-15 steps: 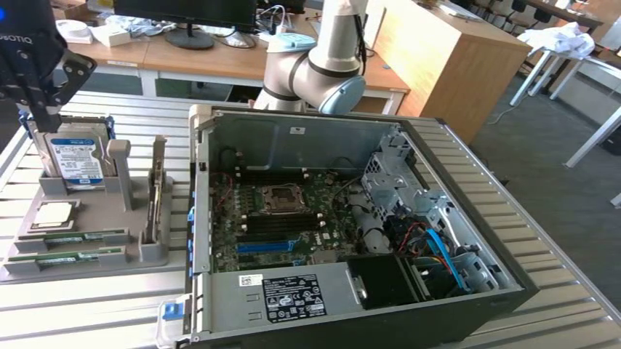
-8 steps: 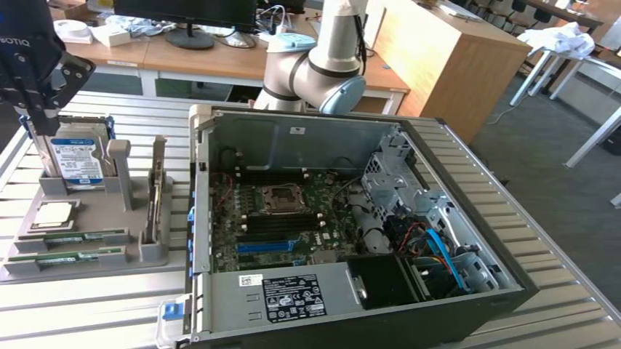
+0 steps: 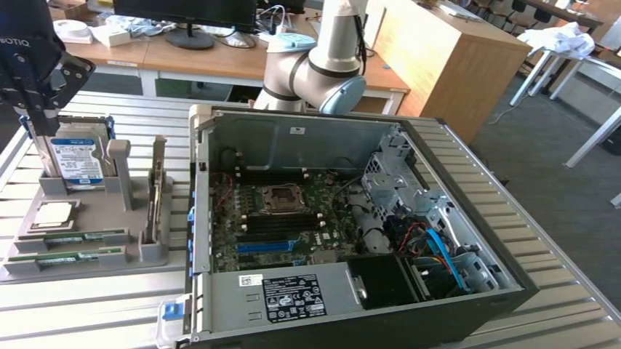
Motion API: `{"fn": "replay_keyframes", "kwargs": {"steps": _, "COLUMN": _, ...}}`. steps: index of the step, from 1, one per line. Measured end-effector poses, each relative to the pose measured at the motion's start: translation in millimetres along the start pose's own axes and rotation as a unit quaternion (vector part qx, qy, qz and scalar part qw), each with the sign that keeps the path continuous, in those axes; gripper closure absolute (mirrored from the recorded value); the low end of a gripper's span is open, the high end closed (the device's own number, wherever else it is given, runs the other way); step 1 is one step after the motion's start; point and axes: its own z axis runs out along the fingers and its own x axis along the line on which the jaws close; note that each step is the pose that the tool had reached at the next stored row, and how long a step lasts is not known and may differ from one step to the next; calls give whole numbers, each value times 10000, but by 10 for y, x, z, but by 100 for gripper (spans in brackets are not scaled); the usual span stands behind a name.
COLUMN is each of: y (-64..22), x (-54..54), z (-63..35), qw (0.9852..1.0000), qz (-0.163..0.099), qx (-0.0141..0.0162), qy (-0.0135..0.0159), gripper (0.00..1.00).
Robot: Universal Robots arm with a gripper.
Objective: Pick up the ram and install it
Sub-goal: 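Pick up the ram and move it above insertion slot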
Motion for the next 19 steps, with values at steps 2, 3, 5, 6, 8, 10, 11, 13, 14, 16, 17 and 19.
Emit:
{"fn": "replay_keyframes", "kwargs": {"steps": 2, "y": 0, "x": 0, "z": 0, "qw": 10000, "qz": 0, "qx": 0, "qy": 0, "gripper": 90}}
{"fn": "replay_keyframes", "kwargs": {"steps": 3, "y": 0, "x": 0, "z": 0, "qw": 10000, "qz": 0, "qx": 0, "qy": 0, "gripper": 90}}
{"fn": "replay_keyframes", "kwargs": {"steps": 5, "y": 0, "x": 0, "z": 0, "qw": 10000, "qz": -5, "qx": 0, "qy": 0, "gripper": 90}}
{"fn": "replay_keyframes", "kwargs": {"steps": 6, "y": 0, "x": 0, "z": 0, "qw": 10000, "qz": -14, "qx": 0, "qy": 0, "gripper": 90}}
{"fn": "replay_keyframes", "kwargs": {"steps": 8, "y": 0, "x": 0, "z": 0, "qw": 10000, "qz": -70, "qx": -1, "qy": 3, "gripper": 90}}
{"fn": "replay_keyframes", "kwargs": {"steps": 10, "y": 0, "x": 0, "z": 0, "qw": 9999, "qz": -154, "qx": -2, "qy": 7, "gripper": 90}}
{"fn": "replay_keyframes", "kwargs": {"steps": 11, "y": 0, "x": 0, "z": 0, "qw": 9998, "qz": -198, "qx": -3, "qy": 9, "gripper": 90}}
{"fn": "replay_keyframes", "kwargs": {"steps": 13, "y": 0, "x": 0, "z": 0, "qw": 9995, "qz": -303, "qx": -4, "qy": 14, "gripper": 90}}
{"fn": "replay_keyframes", "kwargs": {"steps": 14, "y": 0, "x": 0, "z": 0, "qw": 9993, "qz": -362, "qx": -4, "qy": 16, "gripper": 90}}
{"fn": "replay_keyframes", "kwargs": {"steps": 16, "y": 0, "x": 0, "z": 1, "qw": 9987, "qz": -505, "qx": -6, "qy": 22, "gripper": 90}}
{"fn": "replay_keyframes", "kwargs": {"steps": 17, "y": 0, "x": 0, "z": 1, "qw": 9983, "qz": -585, "qx": -7, "qy": 26, "gripper": 90}}
{"fn": "replay_keyframes", "kwargs": {"steps": 19, "y": 0, "x": 0, "z": 1, "qw": 9972, "qz": -748, "qx": -9, "qy": 33, "gripper": 90}}
